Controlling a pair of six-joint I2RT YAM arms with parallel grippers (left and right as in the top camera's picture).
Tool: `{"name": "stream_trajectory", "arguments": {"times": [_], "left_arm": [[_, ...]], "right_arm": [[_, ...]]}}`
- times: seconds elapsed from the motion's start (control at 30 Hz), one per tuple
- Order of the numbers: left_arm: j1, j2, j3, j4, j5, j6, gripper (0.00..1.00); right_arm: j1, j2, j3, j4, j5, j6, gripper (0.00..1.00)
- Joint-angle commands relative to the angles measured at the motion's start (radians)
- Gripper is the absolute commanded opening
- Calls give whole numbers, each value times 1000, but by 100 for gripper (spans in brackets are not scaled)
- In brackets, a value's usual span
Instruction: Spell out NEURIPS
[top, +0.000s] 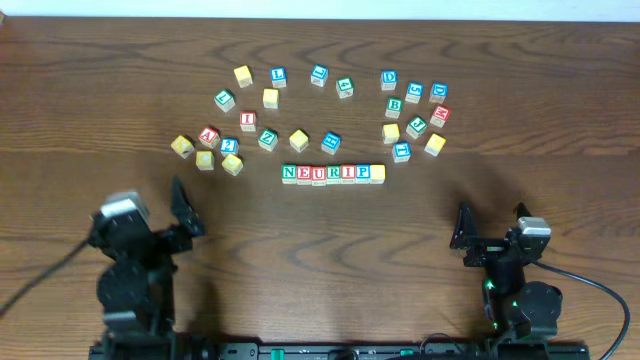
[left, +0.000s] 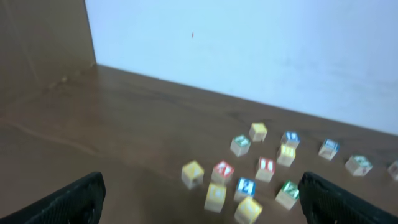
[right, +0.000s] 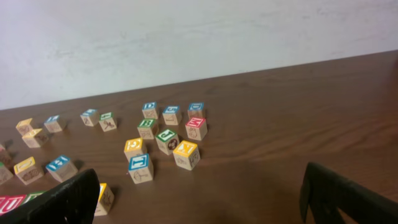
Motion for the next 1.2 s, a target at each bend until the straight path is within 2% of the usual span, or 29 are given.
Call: {"name": "stream_trajectory", "arguments": {"times": [0.0, 0.37, 0.6, 1.17], "left_arm": [[4, -103, -108, 36, -6, 20, 98], [4, -278, -334, 101, -5, 111, 97], [4, -284, -391, 125, -3, 193, 98], [4, -280, -393, 129, 2, 196, 98]], "right_arm": [[6, -6, -1, -3, -3, -8, 99], [6, -6, -1, -3, -3, -8, 99], [6, -6, -1, -3, -3, -8, 99], [6, -6, -1, -3, -3, -8, 99]]}}
